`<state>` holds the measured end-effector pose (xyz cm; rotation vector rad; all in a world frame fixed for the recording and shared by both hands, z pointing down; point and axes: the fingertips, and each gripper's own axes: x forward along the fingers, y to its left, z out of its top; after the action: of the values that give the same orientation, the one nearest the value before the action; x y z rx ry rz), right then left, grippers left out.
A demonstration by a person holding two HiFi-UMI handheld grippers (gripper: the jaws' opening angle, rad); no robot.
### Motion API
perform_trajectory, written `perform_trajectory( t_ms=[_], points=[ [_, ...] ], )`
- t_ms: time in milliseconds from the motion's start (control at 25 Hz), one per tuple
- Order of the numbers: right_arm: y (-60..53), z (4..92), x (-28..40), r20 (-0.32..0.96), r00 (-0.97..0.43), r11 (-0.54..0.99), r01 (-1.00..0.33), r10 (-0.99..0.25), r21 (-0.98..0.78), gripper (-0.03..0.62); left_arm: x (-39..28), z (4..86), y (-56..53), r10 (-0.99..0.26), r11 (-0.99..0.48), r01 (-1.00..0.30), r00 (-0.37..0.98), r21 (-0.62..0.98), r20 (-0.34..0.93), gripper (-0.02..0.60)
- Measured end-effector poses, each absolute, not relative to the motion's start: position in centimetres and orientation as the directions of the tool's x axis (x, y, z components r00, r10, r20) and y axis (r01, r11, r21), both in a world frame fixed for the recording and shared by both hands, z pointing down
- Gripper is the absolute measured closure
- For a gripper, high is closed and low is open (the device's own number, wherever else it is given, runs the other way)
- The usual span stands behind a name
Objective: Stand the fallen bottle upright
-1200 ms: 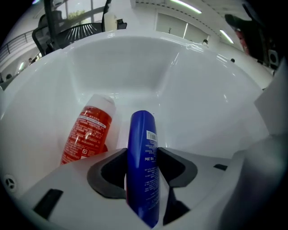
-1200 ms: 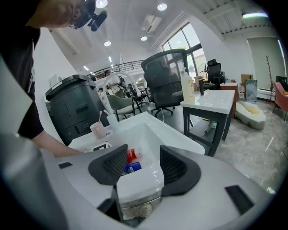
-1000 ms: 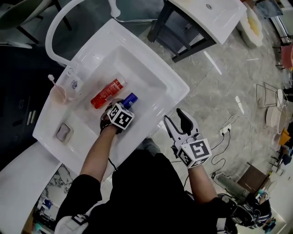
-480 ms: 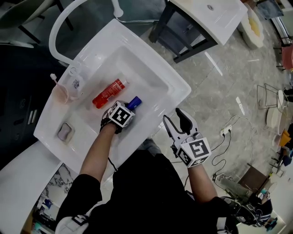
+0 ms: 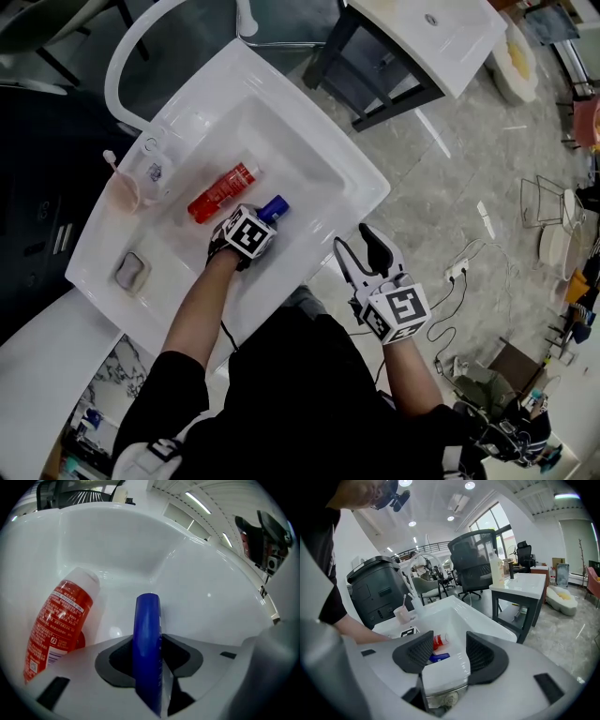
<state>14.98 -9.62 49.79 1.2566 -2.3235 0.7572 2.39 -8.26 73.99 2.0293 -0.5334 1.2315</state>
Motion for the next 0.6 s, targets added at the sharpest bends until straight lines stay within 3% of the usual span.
perform_trajectory(
  t_ms=[200,600],
  points=[
    [-10.7,48.8,13.8,0.553,-0.542,0.484,-0.834,-0.632,-0.264,0.364,2.1,72.1,-8.3,-0.061,-0.662,-0.665,0.507,0.345,0.86,0.407],
    [-13.0,48.0,8.6,0.514,-0.653,0.62,-0.738,-0.556,-0.266,0.364,-1.5,62.2,-12.7,-0.41,-0.534,-0.773,0.592,0.344,0.694,0.408]
  ],
)
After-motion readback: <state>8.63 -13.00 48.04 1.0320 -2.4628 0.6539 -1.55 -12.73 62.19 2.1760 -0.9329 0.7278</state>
